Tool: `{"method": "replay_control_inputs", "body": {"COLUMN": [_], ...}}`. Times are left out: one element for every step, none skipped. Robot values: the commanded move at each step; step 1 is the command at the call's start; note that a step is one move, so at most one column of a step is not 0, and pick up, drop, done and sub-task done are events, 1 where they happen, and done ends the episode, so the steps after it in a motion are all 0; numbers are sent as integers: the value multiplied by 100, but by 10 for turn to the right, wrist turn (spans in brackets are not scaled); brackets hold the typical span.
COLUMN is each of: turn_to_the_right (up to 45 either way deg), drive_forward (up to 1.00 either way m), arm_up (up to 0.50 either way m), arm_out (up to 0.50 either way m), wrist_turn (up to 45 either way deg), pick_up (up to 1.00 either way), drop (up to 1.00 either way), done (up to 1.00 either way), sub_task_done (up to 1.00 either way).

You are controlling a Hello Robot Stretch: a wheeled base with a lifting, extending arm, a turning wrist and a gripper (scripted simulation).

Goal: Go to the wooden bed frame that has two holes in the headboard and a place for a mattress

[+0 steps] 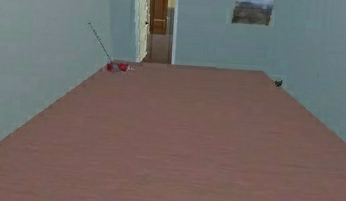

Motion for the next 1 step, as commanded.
{"method": "replay_control_inputs", "body": {"turn_to_the_right": [-30], "drive_forward": [0], "arm_up": [0], "arm_out": [0], "wrist_turn": [0], "pick_up": [0], "drop": [0], "done": [0], "sub_task_done": [0]}}
